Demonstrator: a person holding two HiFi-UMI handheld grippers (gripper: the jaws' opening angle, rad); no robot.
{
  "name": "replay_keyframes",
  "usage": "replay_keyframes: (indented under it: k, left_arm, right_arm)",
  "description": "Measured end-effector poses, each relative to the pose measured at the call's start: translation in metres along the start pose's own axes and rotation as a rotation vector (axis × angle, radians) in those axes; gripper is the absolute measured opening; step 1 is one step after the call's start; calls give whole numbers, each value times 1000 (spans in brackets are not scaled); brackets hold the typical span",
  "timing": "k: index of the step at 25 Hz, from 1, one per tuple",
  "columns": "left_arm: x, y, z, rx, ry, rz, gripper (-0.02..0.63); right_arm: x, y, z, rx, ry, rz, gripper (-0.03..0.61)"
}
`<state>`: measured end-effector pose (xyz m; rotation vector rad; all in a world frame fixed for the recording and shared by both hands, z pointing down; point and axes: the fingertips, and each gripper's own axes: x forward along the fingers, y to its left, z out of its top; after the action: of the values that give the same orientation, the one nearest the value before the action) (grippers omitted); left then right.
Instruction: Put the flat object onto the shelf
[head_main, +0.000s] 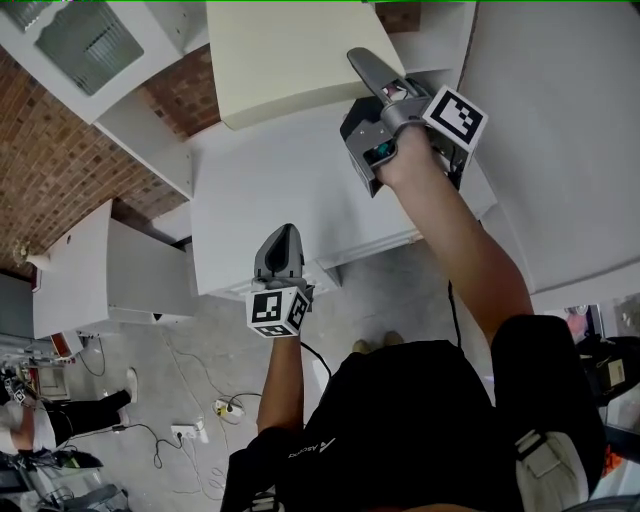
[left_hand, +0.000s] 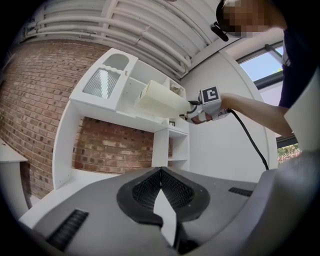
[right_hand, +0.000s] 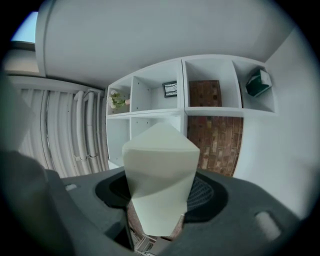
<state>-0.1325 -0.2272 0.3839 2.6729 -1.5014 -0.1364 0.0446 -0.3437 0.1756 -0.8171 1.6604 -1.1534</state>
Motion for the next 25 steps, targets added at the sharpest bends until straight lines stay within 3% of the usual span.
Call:
replay_keyframes:
  k: [10, 25]
  left_arm:
    - [-3, 16, -4, 7, 12, 1, -2]
    - [8, 43, 8, 7, 9, 2, -2]
  right_arm:
    - [73, 1, 14, -34, -6, -63, 272]
    - [141, -24, 25, 26, -6, -140, 272]
